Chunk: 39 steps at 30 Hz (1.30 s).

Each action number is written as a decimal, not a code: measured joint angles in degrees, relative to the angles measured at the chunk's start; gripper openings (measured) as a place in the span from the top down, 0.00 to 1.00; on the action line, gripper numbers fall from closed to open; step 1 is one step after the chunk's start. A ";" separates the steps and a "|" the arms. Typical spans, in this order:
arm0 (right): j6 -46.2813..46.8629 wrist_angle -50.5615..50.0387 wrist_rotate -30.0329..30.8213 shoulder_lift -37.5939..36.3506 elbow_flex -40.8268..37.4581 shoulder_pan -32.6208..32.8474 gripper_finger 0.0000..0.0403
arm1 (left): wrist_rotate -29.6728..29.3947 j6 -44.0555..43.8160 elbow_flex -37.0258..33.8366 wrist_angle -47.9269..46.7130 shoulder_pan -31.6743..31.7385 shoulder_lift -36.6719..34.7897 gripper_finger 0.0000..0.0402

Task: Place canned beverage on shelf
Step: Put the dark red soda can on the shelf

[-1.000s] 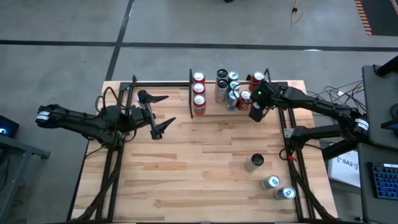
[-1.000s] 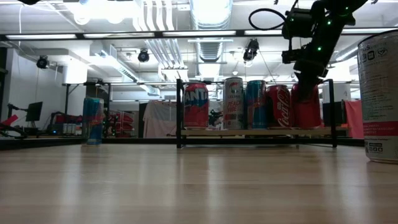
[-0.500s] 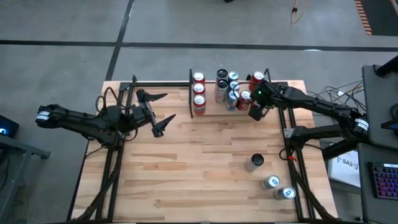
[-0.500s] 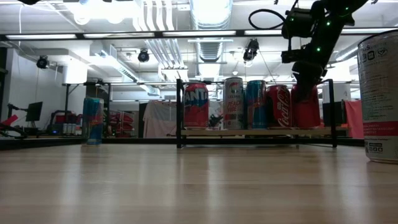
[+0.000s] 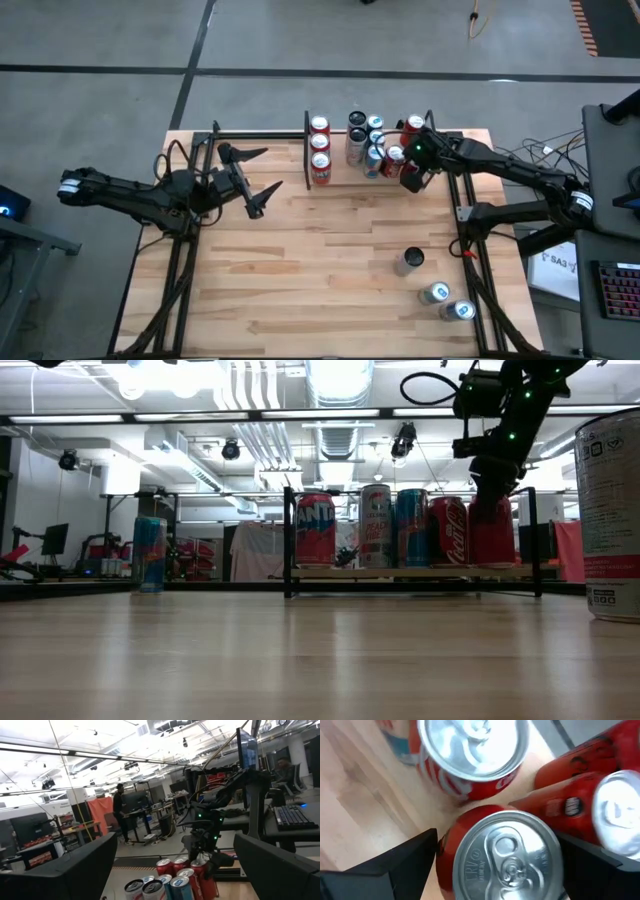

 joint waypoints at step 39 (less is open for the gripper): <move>14.94 -15.01 -0.89 0.42 11.51 0.04 0.97 | -10.95 8.89 -0.04 -3.23 0.00 -1.07 0.04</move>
